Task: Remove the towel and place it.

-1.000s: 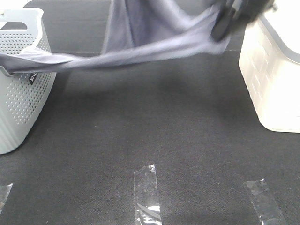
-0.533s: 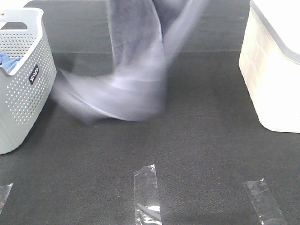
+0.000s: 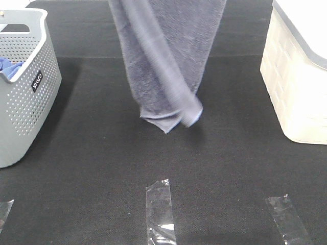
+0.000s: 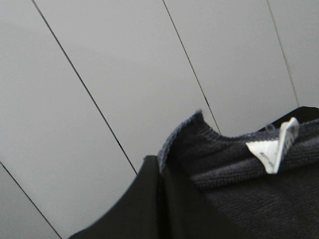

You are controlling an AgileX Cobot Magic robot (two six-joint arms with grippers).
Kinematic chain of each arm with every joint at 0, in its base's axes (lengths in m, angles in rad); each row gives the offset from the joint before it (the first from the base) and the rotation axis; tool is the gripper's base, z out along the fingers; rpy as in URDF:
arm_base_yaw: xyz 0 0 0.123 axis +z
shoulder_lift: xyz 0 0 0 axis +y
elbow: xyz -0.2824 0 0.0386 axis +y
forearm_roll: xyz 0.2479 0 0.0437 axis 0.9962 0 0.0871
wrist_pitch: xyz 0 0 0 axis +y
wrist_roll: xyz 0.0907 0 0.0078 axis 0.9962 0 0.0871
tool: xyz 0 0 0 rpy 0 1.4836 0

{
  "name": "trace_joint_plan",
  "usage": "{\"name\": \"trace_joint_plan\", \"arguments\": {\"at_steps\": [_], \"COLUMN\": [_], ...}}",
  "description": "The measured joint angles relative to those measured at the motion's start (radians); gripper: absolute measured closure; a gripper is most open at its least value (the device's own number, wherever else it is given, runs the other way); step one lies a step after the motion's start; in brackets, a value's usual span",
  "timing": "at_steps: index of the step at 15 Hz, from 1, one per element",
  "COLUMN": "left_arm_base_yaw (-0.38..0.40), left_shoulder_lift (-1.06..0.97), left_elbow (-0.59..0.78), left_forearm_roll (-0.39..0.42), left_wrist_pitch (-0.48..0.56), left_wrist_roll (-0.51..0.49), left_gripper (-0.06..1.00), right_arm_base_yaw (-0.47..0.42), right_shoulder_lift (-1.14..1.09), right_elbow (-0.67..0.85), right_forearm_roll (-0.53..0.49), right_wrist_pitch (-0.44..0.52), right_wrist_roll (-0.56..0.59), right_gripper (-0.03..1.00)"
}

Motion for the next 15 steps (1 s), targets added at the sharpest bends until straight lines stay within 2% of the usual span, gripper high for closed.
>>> {"name": "trace_joint_plan", "arguments": {"at_steps": [2, 4, 6, 7, 8, 10, 11, 12, 13, 15], "left_arm_base_yaw": [0.006, 0.008, 0.008, 0.013, 0.026, 0.092, 0.111, 0.171, 0.21, 0.238], "left_shoulder_lift": [0.024, 0.063, 0.127, 0.188, 0.229, 0.282, 0.287, 0.304, 0.319, 0.337], "left_elbow": [0.0, 0.0, 0.0, 0.0, 0.0, 0.0, 0.0, -0.023, -0.065, -0.148], "left_forearm_roll": [-0.051, -0.054, 0.018, 0.124, 0.198, 0.291, 0.302, 0.315, 0.304, 0.248], "left_wrist_pitch": [0.029, 0.072, 0.086, 0.052, -0.015, -0.276, -0.34, -0.564, -0.69, -0.775], "left_wrist_roll": [0.0, 0.0, 0.0, 0.0, -0.011, -0.098, -0.124, -0.177, -0.194, -0.201], "left_gripper": [0.94, 0.94, 0.94, 0.94, 0.94, 0.94, 0.94, 0.94, 0.94, 0.94], "right_arm_base_yaw": [0.0, 0.0, 0.0, 0.0, 0.0, 0.0, 0.0, 0.0, 0.0, 0.002], "right_shoulder_lift": [0.004, 0.023, 0.063, 0.099, 0.121, 0.159, 0.167, 0.176, 0.176, 0.172], "right_elbow": [0.0, -0.002, -0.002, -0.002, -0.002, -0.002, -0.002, -0.001, 0.0, -0.002], "right_forearm_roll": [0.0, -0.015, -0.042, -0.071, -0.099, -0.152, -0.165, -0.188, -0.195, -0.214], "right_wrist_pitch": [0.0, 0.0, -0.062, -0.155, -0.234, -0.427, -0.483, -0.642, -0.743, -0.857], "right_wrist_roll": [0.0, 0.013, 0.036, 0.057, 0.064, 0.064, 0.064, 0.064, 0.064, 0.064], "right_gripper": [0.97, 0.97, 0.97, 0.97, 0.97, 0.97, 0.97, 0.97, 0.97, 0.97]}}
